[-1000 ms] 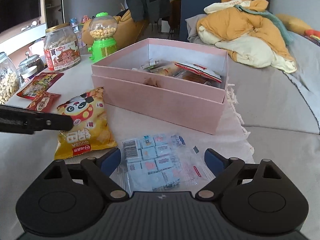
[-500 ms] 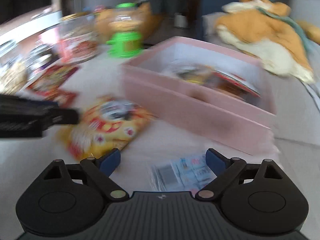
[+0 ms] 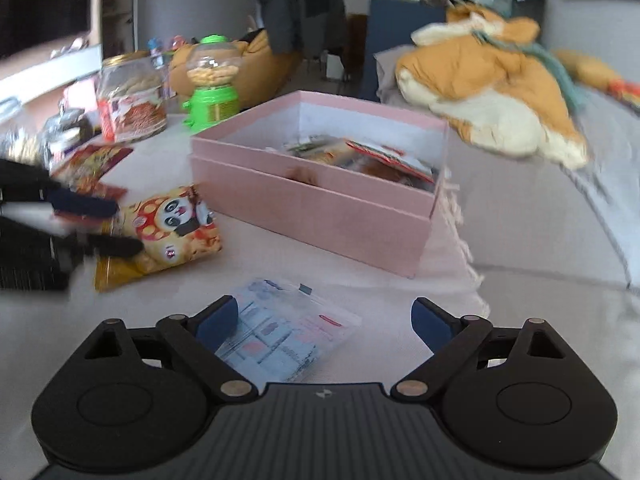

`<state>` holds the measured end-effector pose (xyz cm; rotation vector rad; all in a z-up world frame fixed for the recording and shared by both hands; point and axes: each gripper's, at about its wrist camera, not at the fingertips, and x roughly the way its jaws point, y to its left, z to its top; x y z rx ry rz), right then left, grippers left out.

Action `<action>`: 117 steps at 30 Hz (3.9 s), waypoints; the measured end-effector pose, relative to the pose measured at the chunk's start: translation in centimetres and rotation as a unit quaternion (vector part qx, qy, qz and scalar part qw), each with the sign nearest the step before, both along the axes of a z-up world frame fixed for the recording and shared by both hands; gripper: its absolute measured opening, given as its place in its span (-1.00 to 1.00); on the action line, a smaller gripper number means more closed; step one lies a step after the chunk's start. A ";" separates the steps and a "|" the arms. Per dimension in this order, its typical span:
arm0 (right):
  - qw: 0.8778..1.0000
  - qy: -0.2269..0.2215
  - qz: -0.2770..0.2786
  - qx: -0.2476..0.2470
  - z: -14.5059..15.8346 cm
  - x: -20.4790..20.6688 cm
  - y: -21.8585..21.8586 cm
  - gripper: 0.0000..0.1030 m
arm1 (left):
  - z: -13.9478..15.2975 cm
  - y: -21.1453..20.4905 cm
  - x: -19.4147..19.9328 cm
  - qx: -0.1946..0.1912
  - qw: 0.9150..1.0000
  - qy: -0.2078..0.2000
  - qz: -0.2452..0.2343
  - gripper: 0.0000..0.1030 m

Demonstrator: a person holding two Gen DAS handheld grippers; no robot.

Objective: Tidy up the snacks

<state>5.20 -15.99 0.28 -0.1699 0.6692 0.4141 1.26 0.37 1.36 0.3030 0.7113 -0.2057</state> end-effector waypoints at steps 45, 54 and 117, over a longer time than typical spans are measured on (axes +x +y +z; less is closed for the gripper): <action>0.995 0.069 -0.004 0.073 -1.2 2.0 -1.9 1.00 | -1.7 3.3 0.2 -0.112 0.992 0.013 0.057 0.27; 0.997 0.059 0.012 0.040 -0.7 -0.2 -0.6 1.00 | -2.0 3.9 -0.4 -0.134 0.989 -0.004 0.063 0.27; 0.999 -0.003 0.011 0.041 3.4 -2.9 -1.1 0.12 | 7.1 -1.7 15.9 -0.275 0.959 -0.035 0.060 0.24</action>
